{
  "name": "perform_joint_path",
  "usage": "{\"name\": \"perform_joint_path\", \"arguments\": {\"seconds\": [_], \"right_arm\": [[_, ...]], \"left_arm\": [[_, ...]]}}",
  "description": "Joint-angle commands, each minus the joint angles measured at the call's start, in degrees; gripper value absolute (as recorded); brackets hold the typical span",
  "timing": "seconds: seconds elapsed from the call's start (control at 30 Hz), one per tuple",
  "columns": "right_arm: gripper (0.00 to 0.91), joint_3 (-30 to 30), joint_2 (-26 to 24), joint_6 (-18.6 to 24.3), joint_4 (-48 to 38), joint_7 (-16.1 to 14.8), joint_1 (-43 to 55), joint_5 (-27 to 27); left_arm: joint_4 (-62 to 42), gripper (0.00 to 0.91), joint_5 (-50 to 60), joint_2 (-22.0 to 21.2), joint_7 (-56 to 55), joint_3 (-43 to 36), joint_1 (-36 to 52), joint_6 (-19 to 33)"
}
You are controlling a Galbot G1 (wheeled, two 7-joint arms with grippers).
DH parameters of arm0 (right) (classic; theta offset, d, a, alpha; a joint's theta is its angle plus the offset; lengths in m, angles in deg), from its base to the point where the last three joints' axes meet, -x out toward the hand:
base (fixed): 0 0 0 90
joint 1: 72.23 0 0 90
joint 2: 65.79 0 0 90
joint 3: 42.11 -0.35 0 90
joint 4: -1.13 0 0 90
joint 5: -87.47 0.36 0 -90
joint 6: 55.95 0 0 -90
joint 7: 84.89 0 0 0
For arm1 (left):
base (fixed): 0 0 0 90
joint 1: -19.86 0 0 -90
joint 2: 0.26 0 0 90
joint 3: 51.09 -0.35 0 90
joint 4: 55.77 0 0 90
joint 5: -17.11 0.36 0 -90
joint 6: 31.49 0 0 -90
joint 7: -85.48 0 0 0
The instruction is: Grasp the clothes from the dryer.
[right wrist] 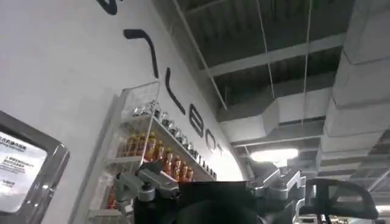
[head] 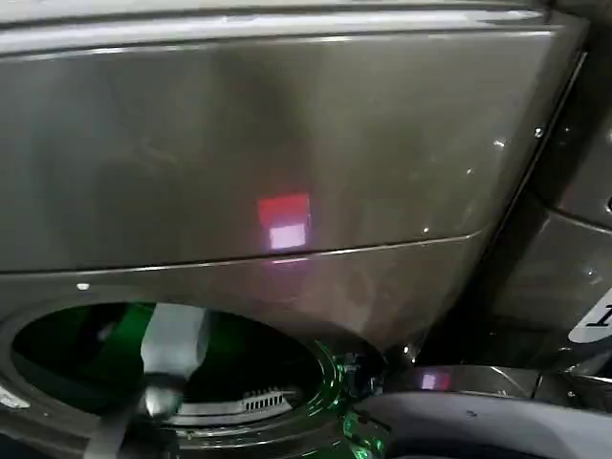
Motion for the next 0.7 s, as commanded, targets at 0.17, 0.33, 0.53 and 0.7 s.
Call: {"name": "perform_joint_path", "arguments": {"seconds": [0.17,0.33,0.53,0.7], "right_arm": [[0.907,-0.09,-0.4,0.45,-1.33,-0.33,-0.38,0.12],[0.907,-0.13,-0.36,0.62,-1.58,-0.51,-0.45,0.13],[0.907,-0.03,-0.28,0.82,-2.02,-0.64,-0.29,0.03],[0.907,0.41,-0.14,0.94,-1.67,-0.24,-0.02,-0.01]], "left_arm": [[-19.17,0.907,15.11,4.2,31.74,-16.86,13.38,5.96],[-20.94,0.907,26.77,4.2,34.56,-21.79,16.72,8.94],[-22.79,0.907,37.09,1.98,32.49,-22.77,17.72,8.12],[-22.88,0.907,46.28,1.56,32.78,-21.96,17.5,7.94]]}}
